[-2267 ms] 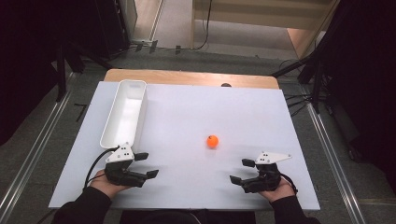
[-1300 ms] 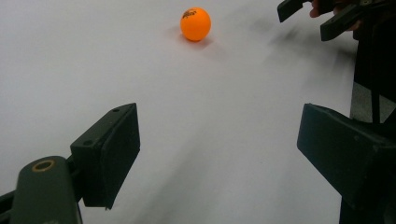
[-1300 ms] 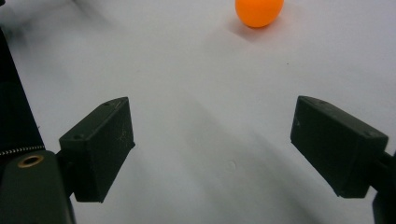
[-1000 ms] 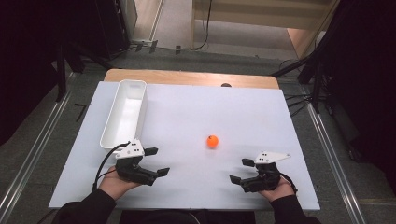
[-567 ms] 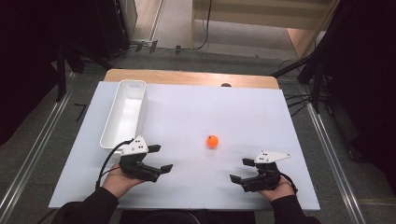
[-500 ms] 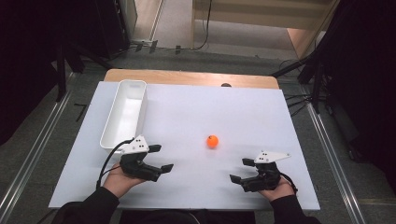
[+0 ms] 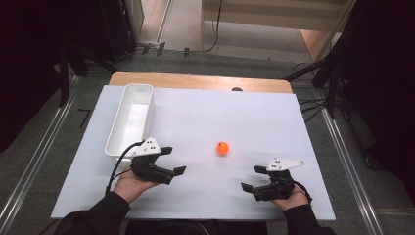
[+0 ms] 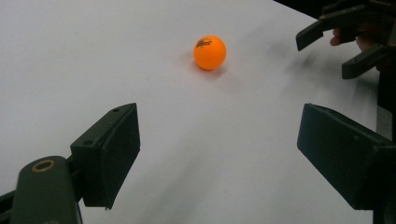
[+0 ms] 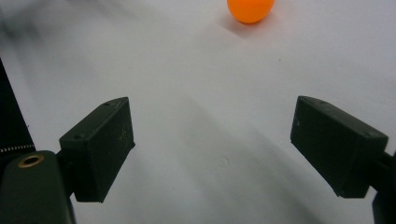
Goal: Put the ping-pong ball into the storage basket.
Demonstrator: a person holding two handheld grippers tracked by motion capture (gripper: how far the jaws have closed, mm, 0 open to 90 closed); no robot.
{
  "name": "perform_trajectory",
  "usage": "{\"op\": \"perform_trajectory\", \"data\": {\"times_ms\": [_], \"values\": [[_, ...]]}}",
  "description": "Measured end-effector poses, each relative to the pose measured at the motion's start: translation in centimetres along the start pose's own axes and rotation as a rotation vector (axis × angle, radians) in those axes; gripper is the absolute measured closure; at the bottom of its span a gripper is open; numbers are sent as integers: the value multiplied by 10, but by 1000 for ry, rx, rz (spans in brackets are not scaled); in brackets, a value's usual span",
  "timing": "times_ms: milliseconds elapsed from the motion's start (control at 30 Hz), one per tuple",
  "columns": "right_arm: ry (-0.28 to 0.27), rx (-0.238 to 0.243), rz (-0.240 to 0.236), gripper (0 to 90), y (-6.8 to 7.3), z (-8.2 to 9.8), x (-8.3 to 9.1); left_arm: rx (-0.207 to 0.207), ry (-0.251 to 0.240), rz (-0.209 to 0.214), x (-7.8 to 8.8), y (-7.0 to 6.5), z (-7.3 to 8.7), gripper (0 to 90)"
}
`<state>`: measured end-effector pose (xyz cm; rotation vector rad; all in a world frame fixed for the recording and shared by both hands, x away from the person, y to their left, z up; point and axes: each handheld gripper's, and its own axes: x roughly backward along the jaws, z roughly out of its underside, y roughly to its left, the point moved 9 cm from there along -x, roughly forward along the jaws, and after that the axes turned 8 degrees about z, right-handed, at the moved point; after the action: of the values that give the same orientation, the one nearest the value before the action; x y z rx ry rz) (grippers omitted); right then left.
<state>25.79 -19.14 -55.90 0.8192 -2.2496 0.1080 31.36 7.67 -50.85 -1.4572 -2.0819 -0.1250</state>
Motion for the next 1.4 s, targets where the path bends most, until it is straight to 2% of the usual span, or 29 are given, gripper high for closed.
{"op": "perform_trajectory", "data": {"times_ms": [133,333,400,567,600,967,1233,1333,1367,1400], "values": [[2,3,5,119,-1,0,0,-24,12,1,-2,0,-2,138],[3,4,7,119,-1,1,0,4,17,27,-5,1,-4,139],[4,4,7,119,-1,1,0,6,7,21,-5,3,-5,141],[9,11,2,119,-1,1,-1,-18,17,22,-9,3,-7,142],[12,8,1,119,0,2,-1,-17,14,9,-10,4,-9,141],[10,13,-5,119,1,1,-2,-19,22,26,-18,2,-13,142],[12,10,-7,119,1,2,-1,-15,-18,9,-19,6,-20,142],[20,6,-8,119,2,2,-2,-12,-5,16,-21,5,-22,142],[20,13,-8,120,2,3,-3,-9,-15,24,-22,4,-23,153],[20,14,-8,119,2,2,-3,-20,-14,32,-22,3,-24,153]]}}
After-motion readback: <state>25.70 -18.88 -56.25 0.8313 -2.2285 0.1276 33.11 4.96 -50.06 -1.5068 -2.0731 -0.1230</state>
